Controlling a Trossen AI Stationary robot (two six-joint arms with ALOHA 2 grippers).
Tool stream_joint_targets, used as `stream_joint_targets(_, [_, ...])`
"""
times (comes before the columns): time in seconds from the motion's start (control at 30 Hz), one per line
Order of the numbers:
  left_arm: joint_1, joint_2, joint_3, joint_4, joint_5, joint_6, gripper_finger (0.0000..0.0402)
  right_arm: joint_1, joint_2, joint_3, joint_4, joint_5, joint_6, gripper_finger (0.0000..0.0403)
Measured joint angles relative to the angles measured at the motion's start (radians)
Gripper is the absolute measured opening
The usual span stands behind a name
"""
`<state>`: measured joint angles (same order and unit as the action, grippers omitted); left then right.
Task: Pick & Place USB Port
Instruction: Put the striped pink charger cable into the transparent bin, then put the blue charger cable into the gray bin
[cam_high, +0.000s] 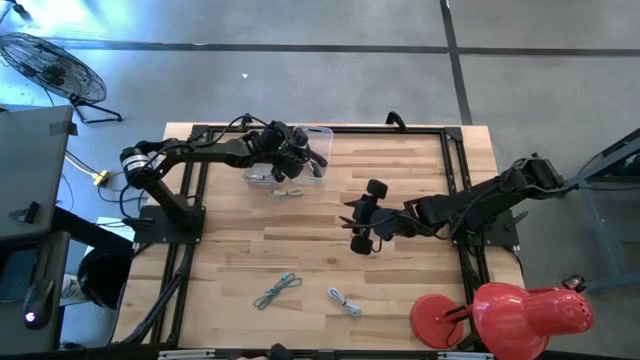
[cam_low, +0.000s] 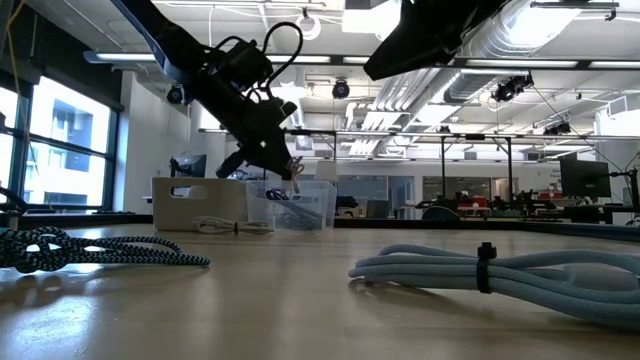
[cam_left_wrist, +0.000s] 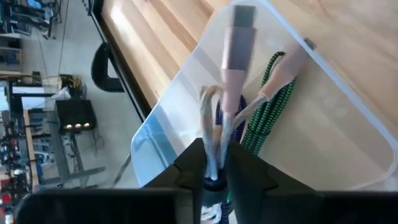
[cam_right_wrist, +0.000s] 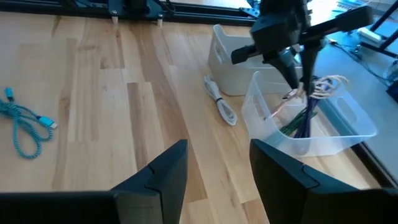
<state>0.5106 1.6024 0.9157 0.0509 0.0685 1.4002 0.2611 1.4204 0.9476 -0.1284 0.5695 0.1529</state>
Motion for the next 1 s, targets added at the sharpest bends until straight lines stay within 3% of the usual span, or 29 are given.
stream_joint_targets(0.13, [0.0, 0.0, 0.0, 0.006, 0.0, -0.044, 0.0077, 0.0, 0.0, -0.02, 0.009, -0.017, 0.0, 0.0165])
stream_joint_targets(0.47, [-0.001, -0.001, 0.0, 0.009, 0.016, -0.051, 0.0082, 0.0, 0.0, -0.067, 0.044, -0.017, 0.003, 0.0165])
stream_joint_targets(0.6, [-0.019, -0.033, 0.01, -0.001, 0.004, -0.123, 0.0082, 0.0, 0.0, -0.067, 0.047, -0.027, 0.004, 0.0165])
stream_joint_targets(0.8, [-0.138, -0.165, 0.065, -0.001, 0.03, -0.209, 0.0083, 0.003, 0.0, -0.068, 0.139, -0.036, -0.035, 0.0165])
stream_joint_targets(1.0, [-0.308, -0.351, 0.096, -0.095, 0.016, -0.232, 0.0083, 0.009, 0.0, -0.067, 0.185, -0.138, -0.059, 0.0171])
